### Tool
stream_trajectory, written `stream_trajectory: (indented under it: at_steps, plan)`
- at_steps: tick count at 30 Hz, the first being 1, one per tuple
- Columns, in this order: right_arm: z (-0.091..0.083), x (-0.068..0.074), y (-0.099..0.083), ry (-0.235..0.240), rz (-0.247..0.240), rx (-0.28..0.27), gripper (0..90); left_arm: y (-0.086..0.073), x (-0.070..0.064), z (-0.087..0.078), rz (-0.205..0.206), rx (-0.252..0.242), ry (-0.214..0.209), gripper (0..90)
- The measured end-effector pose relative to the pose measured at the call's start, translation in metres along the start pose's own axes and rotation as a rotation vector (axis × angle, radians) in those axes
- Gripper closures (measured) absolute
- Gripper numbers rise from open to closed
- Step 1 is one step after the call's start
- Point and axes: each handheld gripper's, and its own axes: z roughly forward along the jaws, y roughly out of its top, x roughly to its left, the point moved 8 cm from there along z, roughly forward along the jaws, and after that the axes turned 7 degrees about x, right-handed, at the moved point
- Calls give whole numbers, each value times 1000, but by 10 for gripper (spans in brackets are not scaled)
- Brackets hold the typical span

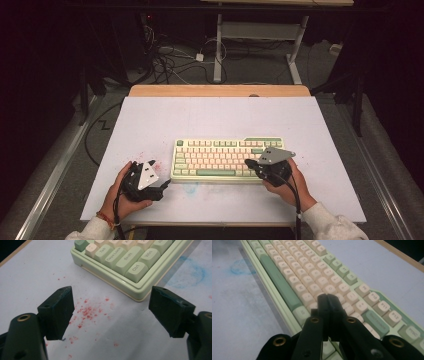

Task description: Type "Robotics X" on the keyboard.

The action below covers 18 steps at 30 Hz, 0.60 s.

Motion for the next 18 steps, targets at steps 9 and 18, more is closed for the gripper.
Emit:
stream_trajectory:
  at_steps: [9,18]
  plan:
    - [24,-3,24,17,-17,27,900,0,-1,1,-1,8,-11,195]
    - [57,-5,39,23,-26,82,900,0,-2,1,-4,5,-20,195]
